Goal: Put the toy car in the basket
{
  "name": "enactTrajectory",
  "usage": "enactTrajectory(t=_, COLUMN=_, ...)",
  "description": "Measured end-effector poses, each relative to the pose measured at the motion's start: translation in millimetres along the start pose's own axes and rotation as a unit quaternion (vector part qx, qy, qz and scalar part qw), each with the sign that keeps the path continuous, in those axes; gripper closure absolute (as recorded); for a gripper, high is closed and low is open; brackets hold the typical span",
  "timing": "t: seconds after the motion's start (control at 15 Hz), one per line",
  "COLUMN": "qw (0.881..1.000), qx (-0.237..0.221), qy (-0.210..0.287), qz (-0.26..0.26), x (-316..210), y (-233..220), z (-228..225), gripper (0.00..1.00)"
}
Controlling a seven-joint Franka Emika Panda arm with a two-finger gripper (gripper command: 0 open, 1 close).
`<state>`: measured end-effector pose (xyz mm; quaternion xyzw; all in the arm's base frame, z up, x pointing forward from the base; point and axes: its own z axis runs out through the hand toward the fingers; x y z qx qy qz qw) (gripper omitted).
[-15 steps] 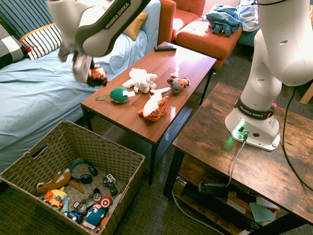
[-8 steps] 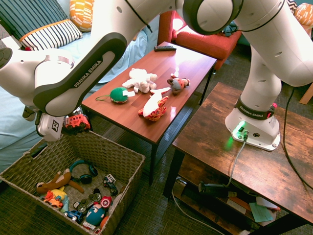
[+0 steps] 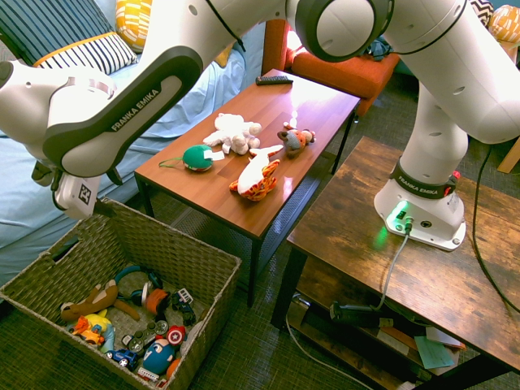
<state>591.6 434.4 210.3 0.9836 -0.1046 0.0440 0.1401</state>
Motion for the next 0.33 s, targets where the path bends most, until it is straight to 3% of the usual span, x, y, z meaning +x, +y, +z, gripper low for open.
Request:
enactTrajectory(t=0.13, qw=0.999, qx=0.000, qy=0.022, qz=0.044, x=49.6, y=57.4, z=-12.7, gripper=0.00)
enactTrajectory(t=0.33, qw=0.988, qx=0.007, qy=0.039, qz=0.149, x=135.5, y=206.3, z=-35.2, gripper=0.00)
